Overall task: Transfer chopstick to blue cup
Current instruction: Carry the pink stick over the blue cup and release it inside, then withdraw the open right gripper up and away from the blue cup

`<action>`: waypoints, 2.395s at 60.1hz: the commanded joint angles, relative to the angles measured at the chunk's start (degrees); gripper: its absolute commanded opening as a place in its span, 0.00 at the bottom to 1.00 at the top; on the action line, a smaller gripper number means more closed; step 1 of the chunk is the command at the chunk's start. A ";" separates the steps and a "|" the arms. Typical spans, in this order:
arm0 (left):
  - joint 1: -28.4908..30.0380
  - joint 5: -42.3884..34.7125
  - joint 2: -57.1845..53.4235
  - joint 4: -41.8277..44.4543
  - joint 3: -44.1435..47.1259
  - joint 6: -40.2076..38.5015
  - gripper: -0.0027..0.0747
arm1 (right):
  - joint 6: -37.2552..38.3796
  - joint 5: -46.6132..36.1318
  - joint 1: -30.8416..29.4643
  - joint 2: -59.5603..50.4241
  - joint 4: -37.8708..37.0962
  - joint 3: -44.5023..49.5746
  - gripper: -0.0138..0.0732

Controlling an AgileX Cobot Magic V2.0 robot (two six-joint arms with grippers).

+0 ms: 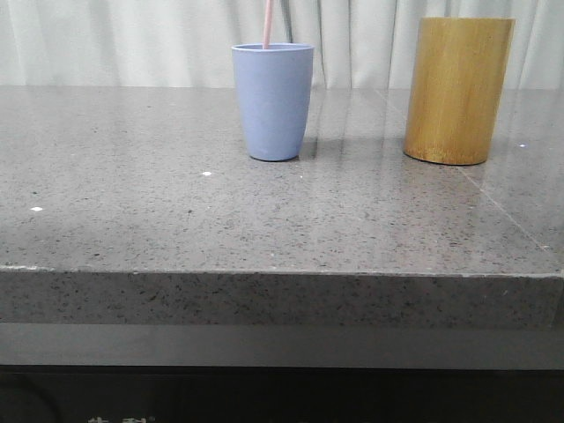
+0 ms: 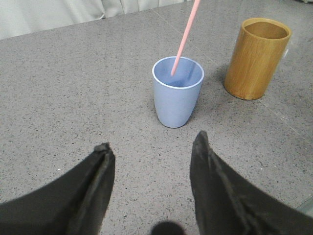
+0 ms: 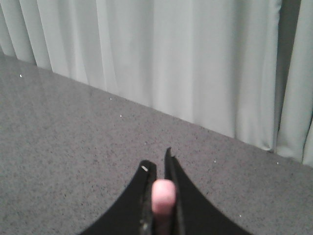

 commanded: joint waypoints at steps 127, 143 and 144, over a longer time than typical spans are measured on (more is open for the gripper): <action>0.06 -3.86 -0.49 -0.33 -1.60 -0.53 0.49 | 5.15 37.32 -6.51 -50.61 -2.78 30.50 0.54; 0.06 -4.28 -0.49 -0.33 -1.60 -0.53 0.48 | 5.15 32.82 -6.51 -57.79 -0.96 39.49 0.54; 0.06 -4.28 -0.49 -0.33 -1.60 -0.53 0.48 | 5.15 32.74 -6.51 -57.98 -1.09 39.70 0.54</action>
